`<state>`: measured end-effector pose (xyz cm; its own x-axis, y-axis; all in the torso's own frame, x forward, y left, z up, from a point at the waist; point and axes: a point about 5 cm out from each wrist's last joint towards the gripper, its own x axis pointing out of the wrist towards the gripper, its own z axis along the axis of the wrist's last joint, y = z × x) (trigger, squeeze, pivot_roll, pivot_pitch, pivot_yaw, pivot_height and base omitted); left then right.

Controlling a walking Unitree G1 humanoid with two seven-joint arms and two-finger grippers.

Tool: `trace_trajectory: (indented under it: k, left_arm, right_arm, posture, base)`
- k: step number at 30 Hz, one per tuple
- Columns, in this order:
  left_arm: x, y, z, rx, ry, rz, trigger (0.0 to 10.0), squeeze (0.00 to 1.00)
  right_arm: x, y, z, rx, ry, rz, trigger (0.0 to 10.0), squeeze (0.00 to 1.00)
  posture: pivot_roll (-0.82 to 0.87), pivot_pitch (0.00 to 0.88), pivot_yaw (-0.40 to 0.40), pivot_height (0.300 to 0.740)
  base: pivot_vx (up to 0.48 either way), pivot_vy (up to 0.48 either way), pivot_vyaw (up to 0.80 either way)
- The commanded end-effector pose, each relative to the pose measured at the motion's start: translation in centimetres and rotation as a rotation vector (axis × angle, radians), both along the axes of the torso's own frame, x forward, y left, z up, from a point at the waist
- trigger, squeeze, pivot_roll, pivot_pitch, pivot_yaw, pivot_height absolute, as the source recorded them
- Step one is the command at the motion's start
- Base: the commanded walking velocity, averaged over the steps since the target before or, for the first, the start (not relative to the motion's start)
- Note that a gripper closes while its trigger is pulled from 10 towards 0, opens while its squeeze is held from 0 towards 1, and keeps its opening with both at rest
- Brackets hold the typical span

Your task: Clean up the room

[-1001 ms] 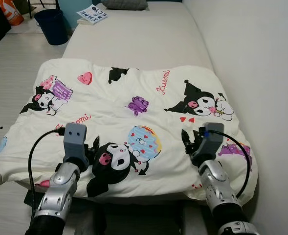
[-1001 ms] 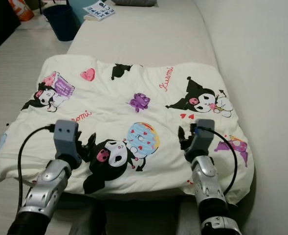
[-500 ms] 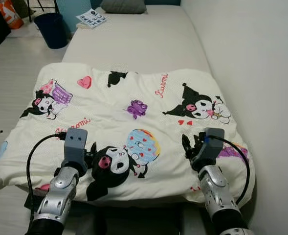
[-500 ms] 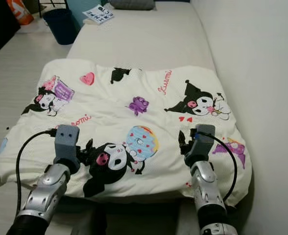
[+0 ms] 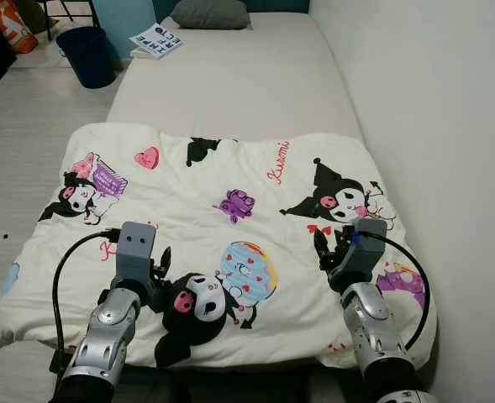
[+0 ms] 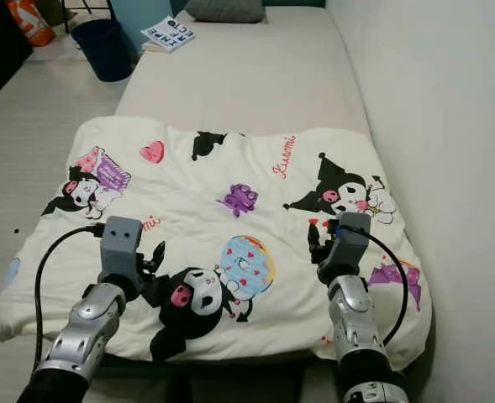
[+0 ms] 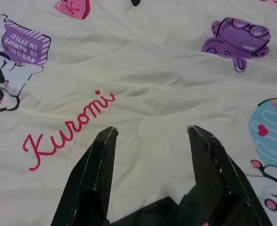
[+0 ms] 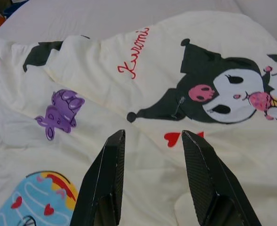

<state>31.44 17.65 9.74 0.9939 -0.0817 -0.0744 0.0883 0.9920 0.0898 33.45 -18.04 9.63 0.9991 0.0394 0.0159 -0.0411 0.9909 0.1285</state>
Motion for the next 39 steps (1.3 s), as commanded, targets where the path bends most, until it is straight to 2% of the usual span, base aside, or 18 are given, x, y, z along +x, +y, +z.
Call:
trace_trajectory:
  k: [1, 14, 28, 39]
  left_arm:
    - [-0.34, -0.25, -0.54, 0.007, 0.010, -0.022, 10.0, 0.00]
    - [-0.10, -0.34, -0.84, 0.039, 0.021, 0.000, 10.0, 0.00]
    - [-0.16, -0.60, -0.74, 0.045, 0.012, -0.018, 10.0, 0.00]
    - [-0.01, -0.63, -0.59, 0.040, 0.006, -0.022, 10.0, 0.00]
  right_arm:
    - [-0.30, 0.16, -0.67, 0.006, 0.020, 0.001, 10.0, 0.00]
    - [-0.56, 0.08, -1.05, 0.047, 0.032, 0.008, 10.0, 0.00]
    - [-0.62, 0.11, -1.08, 0.053, 0.030, 0.018, 10.0, 0.00]
    - [-0.52, 0.33, -0.84, 0.047, 0.007, 0.033, 10.0, 0.00]
  posture:
    - [0.03, 0.140, 0.020, 0.624]
    - [0.04, 0.136, 0.026, 0.624]
    - [0.04, 0.143, 0.026, 0.668]
    - [0.04, 0.139, 0.025, 0.668]
  base:
    - [0.000, 0.000, 0.00]
    - [0.000, 0.000, 0.00]
    - [0.000, 0.000, 0.00]
    - [0.000, 0.000, 0.00]
